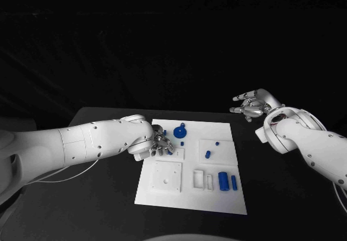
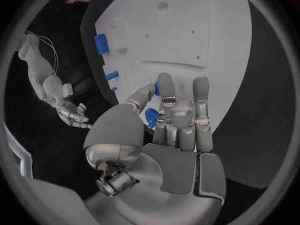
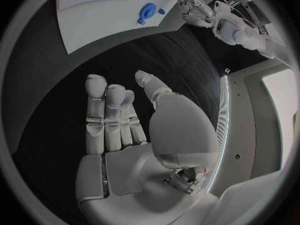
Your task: Assemble the parts on the task board
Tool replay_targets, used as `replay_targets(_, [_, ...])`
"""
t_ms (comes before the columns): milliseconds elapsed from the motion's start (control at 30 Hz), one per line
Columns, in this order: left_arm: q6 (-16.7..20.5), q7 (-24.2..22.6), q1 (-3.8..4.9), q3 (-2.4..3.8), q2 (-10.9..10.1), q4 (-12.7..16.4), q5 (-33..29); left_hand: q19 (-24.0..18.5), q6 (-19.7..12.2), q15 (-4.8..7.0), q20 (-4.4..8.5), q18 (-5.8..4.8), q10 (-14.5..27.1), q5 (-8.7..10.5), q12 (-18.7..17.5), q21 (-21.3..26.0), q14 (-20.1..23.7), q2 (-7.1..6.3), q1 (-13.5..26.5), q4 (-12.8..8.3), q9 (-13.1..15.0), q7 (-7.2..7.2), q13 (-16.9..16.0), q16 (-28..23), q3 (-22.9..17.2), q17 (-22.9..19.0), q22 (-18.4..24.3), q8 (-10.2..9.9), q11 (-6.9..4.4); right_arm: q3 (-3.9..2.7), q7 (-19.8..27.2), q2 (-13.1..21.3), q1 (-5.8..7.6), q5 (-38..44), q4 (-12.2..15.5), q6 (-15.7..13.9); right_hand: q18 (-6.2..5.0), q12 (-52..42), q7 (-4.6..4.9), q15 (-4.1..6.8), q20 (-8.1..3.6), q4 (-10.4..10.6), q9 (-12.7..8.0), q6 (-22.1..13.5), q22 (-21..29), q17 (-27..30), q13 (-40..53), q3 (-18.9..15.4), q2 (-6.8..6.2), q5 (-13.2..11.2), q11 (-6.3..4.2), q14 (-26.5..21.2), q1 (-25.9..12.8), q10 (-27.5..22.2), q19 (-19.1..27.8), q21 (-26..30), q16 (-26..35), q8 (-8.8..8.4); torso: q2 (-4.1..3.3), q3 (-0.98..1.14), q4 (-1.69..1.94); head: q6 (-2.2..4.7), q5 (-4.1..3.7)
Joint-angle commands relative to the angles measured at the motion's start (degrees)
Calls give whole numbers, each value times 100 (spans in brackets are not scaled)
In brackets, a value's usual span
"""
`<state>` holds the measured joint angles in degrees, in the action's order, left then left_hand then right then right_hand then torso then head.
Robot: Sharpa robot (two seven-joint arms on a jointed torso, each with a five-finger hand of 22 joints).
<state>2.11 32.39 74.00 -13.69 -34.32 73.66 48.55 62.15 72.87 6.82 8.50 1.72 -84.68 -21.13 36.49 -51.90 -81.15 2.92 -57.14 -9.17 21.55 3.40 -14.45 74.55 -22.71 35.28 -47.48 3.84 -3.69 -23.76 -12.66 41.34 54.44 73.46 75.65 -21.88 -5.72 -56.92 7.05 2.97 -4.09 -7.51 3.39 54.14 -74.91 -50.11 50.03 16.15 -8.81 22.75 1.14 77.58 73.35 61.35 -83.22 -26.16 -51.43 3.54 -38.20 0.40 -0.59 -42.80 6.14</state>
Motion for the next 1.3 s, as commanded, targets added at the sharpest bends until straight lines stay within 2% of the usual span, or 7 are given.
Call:
replay_targets(33, [-290,7,-37,-18,68,28,6,-15,1096,85,-40,8,-216,33,20,-23,-29,118,-123,-43,1691,-646,-2,34,-61,-4,-9,18,-128,-3,52,-5,-4,40,2,81,-90,-11,4,9,1,5,2,34,-266,-1,-5,25,0,29,-25,-26,-75,-32,-21,13,-12,-15,-1,4,-5,-14,-8])
replay_targets(767, [-493,27,-38,-17,179,17,537,-13,1078,75,-65,23,-216,189,1,5,-23,66,-180,50,1682,-642,14,-2,68,-89,-23,16,-123,-3,62,-26,-28,19,-22,99,-90,-10,4,7,2,15,2,32,-265,-1,-5,21,6,40,-25,-27,-87,-35,-17,16,-11,-15,0,9,0,-44,-47])
replay_targets(800, [-484,27,-38,-17,180,13,548,-11,1077,75,-67,24,-217,251,-2,7,-23,65,-177,71,1682,-644,16,-4,84,-92,-23,16,-124,-3,64,-29,-30,18,-23,99,-90,-10,4,7,2,15,2,32,-265,-1,-5,21,6,40,-25,-27,-87,-35,-17,16,-11,-15,1,7,0,-42,-50])
replay_targets(867, [-452,27,-38,-17,183,4,563,-7,1077,74,-70,23,-217,566,-4,18,-24,86,-190,134,1682,-646,20,-9,148,-103,-20,16,-123,-3,65,-32,-34,16,-25,99,-90,-10,4,7,2,15,2,32,-265,-1,-5,21,6,40,-25,-27,-87,-35,-17,16,-11,-15,0,6,-1,-41,-52])
replay_targets(967, [-414,27,-38,-17,185,-9,574,3,1069,79,-69,23,-217,788,-12,34,-21,91,-208,235,1683,-647,28,-25,245,-133,-15,16,-123,-3,66,-33,-37,15,-27,98,-90,-10,4,7,2,15,2,32,-265,-1,-5,21,6,40,-25,-27,-87,-35,-17,16,-11,-15,1,5,0,-38,-52])
replay_targets(1233, [-376,29,-38,-17,169,-30,579,14,1053,82,-68,20,-216,861,-23,58,-18,13,-278,336,1682,-646,43,-44,364,-178,-15,15,-121,-3,68,-28,-43,11,-29,100,-92,-3,6,7,3,23,3,27,-260,0,-12,13,4,38,-22,-30,-90,-43,-13,35,-8,-14,1,0,2,-36,-61])
replay_targets(1300, [-369,29,-38,-16,158,-31,577,27,1044,88,-62,16,-219,882,-21,62,-17,-67,-306,402,1682,-656,51,-54,439,-195,-20,17,-123,-3,69,-25,-44,11,-30,99,-92,-3,6,7,3,23,3,27,-260,0,-12,13,4,38,-22,-30,-90,-43,-13,35,-8,-14,1,0,3,-36,-63])
